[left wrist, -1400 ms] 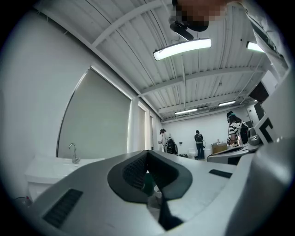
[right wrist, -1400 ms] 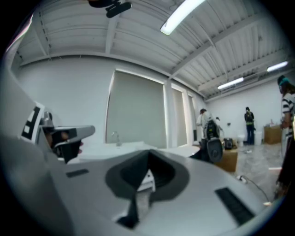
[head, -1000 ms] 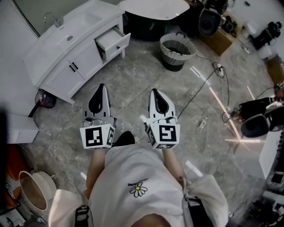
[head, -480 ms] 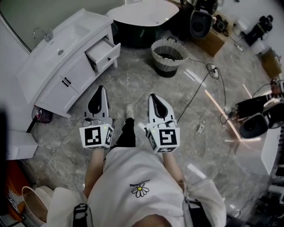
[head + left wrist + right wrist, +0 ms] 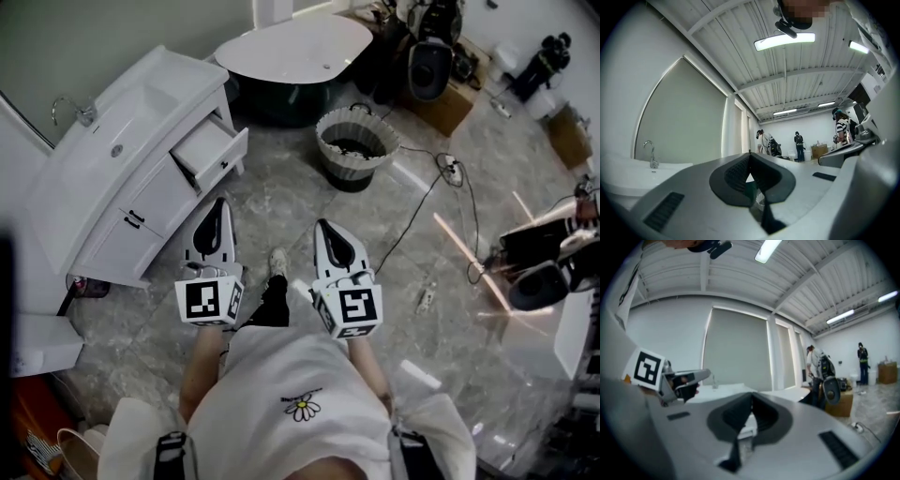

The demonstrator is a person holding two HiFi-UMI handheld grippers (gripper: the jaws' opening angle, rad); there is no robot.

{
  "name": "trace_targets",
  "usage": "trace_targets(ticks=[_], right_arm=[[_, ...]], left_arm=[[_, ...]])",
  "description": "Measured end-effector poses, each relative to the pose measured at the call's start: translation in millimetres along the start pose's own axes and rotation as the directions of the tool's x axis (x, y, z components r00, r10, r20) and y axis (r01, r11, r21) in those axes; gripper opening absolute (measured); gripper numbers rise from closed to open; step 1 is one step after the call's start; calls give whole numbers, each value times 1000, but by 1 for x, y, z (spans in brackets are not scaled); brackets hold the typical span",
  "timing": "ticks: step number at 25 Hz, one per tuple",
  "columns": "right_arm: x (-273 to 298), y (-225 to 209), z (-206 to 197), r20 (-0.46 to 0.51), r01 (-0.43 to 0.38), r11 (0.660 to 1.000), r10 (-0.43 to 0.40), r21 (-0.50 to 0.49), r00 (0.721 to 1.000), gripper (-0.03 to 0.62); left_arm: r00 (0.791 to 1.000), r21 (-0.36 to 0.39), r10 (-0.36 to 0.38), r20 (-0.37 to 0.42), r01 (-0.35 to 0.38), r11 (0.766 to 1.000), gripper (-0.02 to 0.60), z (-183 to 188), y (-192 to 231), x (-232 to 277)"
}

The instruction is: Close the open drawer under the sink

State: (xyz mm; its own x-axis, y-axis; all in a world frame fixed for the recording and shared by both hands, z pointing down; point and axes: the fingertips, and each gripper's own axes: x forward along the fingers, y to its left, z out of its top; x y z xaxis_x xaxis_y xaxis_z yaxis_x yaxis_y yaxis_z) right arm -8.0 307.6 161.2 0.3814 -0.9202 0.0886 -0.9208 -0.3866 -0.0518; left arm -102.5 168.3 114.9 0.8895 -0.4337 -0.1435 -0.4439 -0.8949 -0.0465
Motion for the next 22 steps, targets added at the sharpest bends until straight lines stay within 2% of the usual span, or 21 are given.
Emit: trace_targets(ticks=[5,14,22], right_arm=[[83,-7,5,-48,-54,999,54,2,997,29],[240,-40,48,-5,-111,994,110,-13,994,29],[327,-66,52,-43,-116,993,116,12,992,29]], left_arm=[[1000,-24,15,-27,-16,1000,21,-22,38,68],[1000,8,-4,18,4,1000,21,-27,98,213],[1000,-3,12,17,-11,1000,21,-41,134,299]])
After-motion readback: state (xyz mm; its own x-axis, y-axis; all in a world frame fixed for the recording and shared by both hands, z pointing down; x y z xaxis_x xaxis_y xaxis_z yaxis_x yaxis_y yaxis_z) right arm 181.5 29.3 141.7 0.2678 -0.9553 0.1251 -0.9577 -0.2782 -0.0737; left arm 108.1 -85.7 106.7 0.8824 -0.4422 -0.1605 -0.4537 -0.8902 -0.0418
